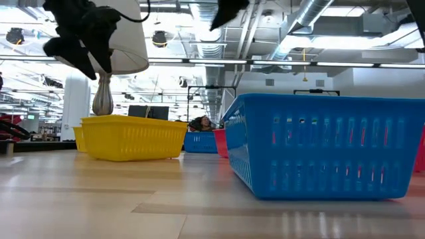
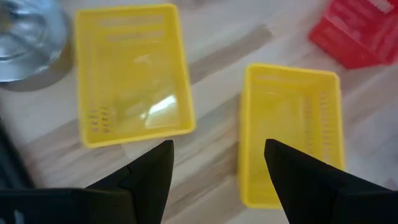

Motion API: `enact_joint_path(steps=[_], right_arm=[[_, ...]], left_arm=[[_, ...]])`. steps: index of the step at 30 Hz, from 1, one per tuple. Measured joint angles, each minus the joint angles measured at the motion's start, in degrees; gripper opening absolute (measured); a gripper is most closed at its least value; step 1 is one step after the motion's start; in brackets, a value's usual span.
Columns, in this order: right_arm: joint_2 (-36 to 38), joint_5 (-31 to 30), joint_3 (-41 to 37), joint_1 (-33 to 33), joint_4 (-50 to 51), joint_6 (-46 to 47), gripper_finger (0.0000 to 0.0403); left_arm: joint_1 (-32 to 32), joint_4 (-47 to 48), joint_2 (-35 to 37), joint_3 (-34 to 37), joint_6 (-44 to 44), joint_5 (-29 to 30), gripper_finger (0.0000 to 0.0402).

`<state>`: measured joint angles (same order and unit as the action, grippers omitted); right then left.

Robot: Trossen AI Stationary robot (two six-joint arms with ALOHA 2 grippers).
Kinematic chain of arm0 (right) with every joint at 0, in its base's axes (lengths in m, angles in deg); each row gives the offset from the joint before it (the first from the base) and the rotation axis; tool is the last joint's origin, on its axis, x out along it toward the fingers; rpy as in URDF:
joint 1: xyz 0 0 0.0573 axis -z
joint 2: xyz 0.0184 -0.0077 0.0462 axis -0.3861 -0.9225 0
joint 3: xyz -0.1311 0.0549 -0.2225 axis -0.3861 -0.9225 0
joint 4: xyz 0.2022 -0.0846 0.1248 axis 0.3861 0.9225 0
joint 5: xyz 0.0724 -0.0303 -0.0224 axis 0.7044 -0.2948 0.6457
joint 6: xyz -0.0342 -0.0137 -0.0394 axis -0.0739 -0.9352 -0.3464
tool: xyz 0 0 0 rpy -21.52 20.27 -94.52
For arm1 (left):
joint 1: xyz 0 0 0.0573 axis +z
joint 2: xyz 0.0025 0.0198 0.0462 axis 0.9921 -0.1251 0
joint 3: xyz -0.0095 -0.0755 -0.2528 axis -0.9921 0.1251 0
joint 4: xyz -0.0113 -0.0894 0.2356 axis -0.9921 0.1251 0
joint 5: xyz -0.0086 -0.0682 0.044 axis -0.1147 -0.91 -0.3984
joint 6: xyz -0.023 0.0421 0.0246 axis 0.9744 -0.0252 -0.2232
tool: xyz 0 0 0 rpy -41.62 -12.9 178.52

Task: Stack baskets by color
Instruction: Move the bottom yellow baskets to the top center of the table

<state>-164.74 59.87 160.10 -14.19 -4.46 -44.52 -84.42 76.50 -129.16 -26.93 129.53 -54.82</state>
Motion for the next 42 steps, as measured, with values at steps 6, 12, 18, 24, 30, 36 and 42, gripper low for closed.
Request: enact_joint_path(steps=[6,12,18,24,30,36,42], right_arm=[[0.1,6.7,-4.4,1.5,0.3,20.3,0.0195],[-4.5,3.4,-11.9,-0.4,-13.5,31.1,0.0203],[-12.4,3.1,-12.0,-0.5,-18.7,31.7,0.0236],[-18.3,3.1,-12.0,-0.6,-20.9,30.0,0.0244],[-20.7,3.1,-11.7,-0.6,-23.5,29.1,0.0244],[-21.5,3.2,-11.8,-0.5,-24.6,29.4,0.0244],[-24.3,3.0,-12.0,-1.0,-22.3,28.4,0.0237]], left_arm=[[0.0,-4.4,1.0,0.0,-1.5,-3.1,0.0241],[-0.1,-4.7,6.2,0.1,-0.2,-4.1,0.0241],[-0.1,-4.1,9.9,0.1,1.2,-2.7,0.0241],[-0.2,-3.9,10.6,0.1,2.2,-2.8,0.0241],[-0.2,-3.8,10.6,0.1,2.3,-2.9,0.0241],[-0.2,-3.7,10.5,0.1,2.3,-2.6,0.0241],[-0.2,-3.5,10.6,0.1,2.3,-2.5,0.0241]])
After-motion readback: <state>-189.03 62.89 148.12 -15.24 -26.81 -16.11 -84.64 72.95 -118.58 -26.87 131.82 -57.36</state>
